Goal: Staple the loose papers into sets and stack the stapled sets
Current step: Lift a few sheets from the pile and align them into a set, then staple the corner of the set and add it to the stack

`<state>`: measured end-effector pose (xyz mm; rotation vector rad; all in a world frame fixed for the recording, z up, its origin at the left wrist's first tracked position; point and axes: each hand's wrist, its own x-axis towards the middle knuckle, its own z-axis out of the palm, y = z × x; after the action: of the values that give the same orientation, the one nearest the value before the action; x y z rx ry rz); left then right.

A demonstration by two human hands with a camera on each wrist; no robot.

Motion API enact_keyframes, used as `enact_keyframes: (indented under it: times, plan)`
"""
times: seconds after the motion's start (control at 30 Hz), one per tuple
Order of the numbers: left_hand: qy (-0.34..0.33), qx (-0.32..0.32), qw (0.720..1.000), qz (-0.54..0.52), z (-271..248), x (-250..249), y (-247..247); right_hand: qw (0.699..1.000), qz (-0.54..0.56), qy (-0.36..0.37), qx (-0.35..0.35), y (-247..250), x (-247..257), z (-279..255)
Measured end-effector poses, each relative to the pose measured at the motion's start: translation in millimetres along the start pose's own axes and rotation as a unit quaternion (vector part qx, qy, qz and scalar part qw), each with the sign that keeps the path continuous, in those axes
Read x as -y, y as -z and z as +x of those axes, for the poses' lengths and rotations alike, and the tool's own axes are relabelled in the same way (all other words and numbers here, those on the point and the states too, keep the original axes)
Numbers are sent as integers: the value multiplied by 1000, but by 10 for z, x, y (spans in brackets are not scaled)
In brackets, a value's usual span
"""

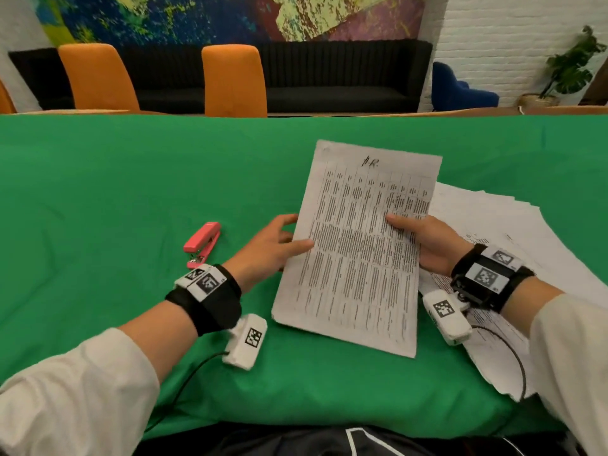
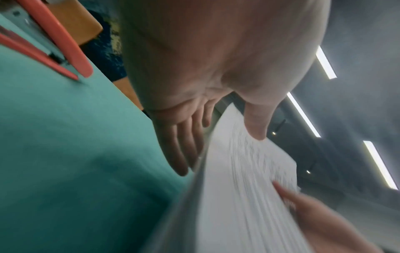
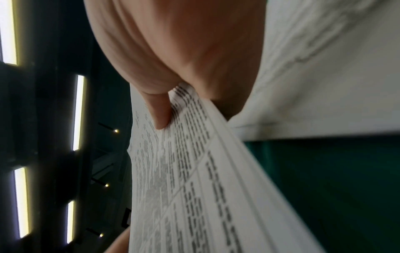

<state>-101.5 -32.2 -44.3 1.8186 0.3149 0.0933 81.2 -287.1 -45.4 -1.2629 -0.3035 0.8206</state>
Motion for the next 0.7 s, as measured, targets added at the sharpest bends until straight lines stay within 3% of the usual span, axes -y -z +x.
enact_keyframes:
  times: [0.23,0.4,0.53,0.7]
  plan:
    - [-88,-69,990,-89,-32,-116,-154,999,0,32,-27,-102,481,5]
    - [-79,-141,982,-94,354,-270,94,978,-197,16,-69,22,600,4]
    - [-37,-185,979,-78,866,-231,449,868,-489,-39,-78,226,512,-85]
    - [26,-209,977,29,1284,-165,633,762,-635,-106,-74,408,316,-198]
